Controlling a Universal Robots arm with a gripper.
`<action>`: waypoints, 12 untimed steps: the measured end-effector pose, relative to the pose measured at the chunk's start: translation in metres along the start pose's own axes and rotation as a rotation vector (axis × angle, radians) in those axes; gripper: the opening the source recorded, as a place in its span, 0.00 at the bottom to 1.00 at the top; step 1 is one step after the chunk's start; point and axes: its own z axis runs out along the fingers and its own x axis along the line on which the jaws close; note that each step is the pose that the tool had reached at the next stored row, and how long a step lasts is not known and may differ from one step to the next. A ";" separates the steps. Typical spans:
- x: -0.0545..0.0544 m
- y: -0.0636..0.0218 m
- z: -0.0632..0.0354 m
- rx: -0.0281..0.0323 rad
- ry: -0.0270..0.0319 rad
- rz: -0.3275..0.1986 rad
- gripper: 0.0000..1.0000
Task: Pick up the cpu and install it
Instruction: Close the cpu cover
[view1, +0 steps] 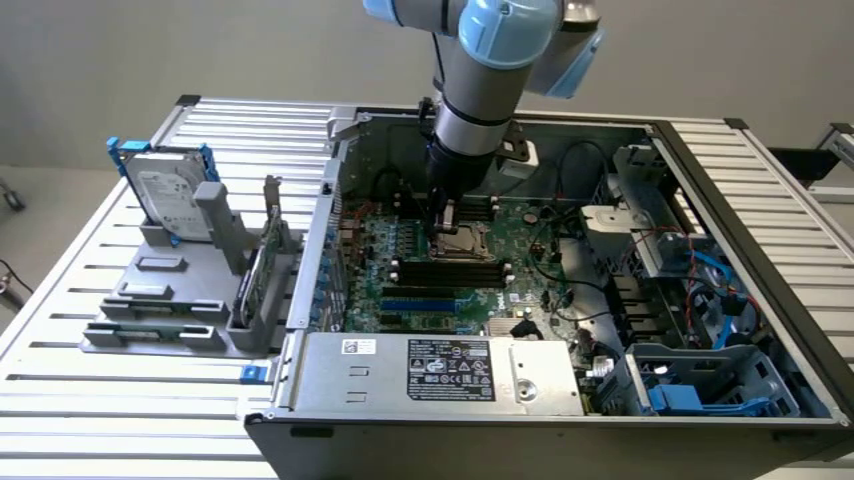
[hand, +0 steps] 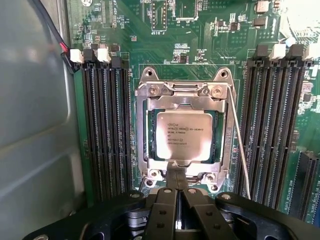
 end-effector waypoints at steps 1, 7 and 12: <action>0.000 0.0000 0.0000 0.0000 -0.0002 0.000 0.11; 0.001 -0.0017 -0.0095 0.0007 0.0003 0.000 0.11; 0.000 -0.0088 -0.0128 0.0040 0.0014 0.000 0.11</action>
